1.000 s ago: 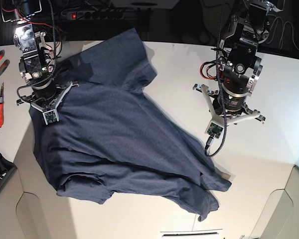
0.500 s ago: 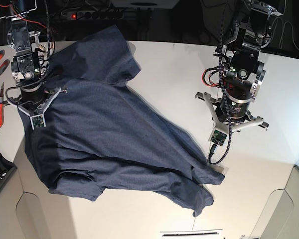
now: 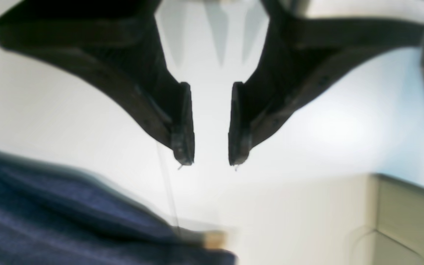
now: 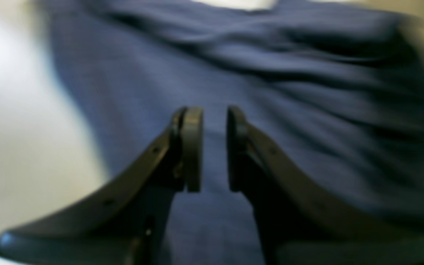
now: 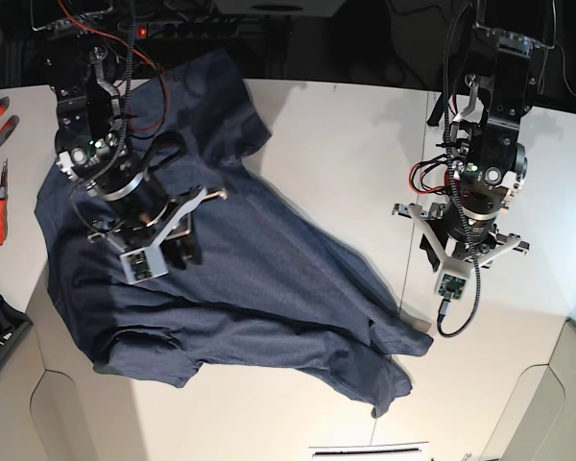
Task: Layout the t-shirt on the table in an organized manner, then fold the t-shirt properly
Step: 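Grasp the shirt edge with the right gripper and the sleeve with the left gripper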
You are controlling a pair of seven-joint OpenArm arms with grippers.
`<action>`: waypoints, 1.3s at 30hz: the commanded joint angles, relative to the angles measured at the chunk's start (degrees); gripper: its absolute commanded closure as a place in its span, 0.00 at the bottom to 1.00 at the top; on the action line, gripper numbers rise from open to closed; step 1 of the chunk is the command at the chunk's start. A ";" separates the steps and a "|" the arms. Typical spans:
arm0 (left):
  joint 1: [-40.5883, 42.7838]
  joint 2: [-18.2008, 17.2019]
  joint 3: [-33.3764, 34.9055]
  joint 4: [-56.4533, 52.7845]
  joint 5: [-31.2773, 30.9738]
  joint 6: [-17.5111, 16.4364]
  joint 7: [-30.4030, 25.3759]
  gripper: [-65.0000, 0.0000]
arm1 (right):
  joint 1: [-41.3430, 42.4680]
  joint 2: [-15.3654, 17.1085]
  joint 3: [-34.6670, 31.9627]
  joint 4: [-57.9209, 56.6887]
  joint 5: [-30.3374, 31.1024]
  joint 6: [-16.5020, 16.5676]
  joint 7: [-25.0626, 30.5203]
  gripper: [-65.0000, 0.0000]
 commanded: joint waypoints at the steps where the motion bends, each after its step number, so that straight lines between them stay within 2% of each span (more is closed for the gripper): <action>1: -2.14 -0.26 -0.35 -1.57 -0.52 0.28 -1.09 0.70 | 0.92 -0.96 -1.40 1.11 0.44 1.18 1.60 0.81; 4: -5.79 -0.22 -0.35 -9.22 -3.96 -0.57 -1.36 0.70 | 2.05 -3.56 -7.48 0.76 -0.92 1.42 1.62 0.72; 6: -7.89 -0.22 -0.35 -13.57 -6.73 -2.47 -1.40 0.70 | 3.65 -5.05 -12.28 -0.09 -5.18 1.38 1.60 0.66; 12: -12.90 -0.24 -0.39 -22.43 -15.08 -6.73 -2.89 0.70 | 10.93 -9.46 -23.17 -9.14 -14.25 -0.46 1.60 0.66; 15: -16.04 -0.24 -0.39 -26.75 -19.28 -9.27 -2.86 0.70 | 13.81 -10.91 -24.00 -14.19 -20.59 -4.90 1.55 0.66; 18: -19.41 -0.17 -0.72 -31.71 -22.25 -10.56 -3.06 0.70 | 15.41 -9.90 -22.73 -16.44 -26.49 -12.31 0.79 0.66; 20: -21.57 0.44 -2.10 -35.15 -24.09 -12.35 -3.56 0.70 | 15.87 -8.61 -20.33 -16.57 -27.69 -13.70 -0.70 0.66; 24: -25.29 2.67 -7.52 -40.81 -27.78 -15.82 -4.13 0.70 | 15.80 -5.38 -14.10 -16.57 -25.33 -12.46 -2.03 0.70; 28: -25.99 4.24 -11.50 -43.19 -27.36 -16.06 -9.75 0.70 | 15.78 -2.95 -8.04 -16.59 -18.91 -7.82 -3.28 0.71; 30: -25.97 4.39 -11.63 -43.82 -26.95 -16.02 -10.32 0.70 | 15.78 -2.21 -5.73 -16.61 -17.05 -6.93 -3.93 0.71; 34: -25.97 5.20 -11.63 -44.76 -26.93 -16.04 -10.12 0.69 | 15.80 -1.86 -2.45 -16.79 -14.49 -4.70 -3.98 0.71; 39: -25.81 6.88 -11.63 -45.40 -26.91 -16.04 -10.14 0.68 | 15.56 -2.10 -2.05 -17.03 -13.46 -3.32 -4.00 0.71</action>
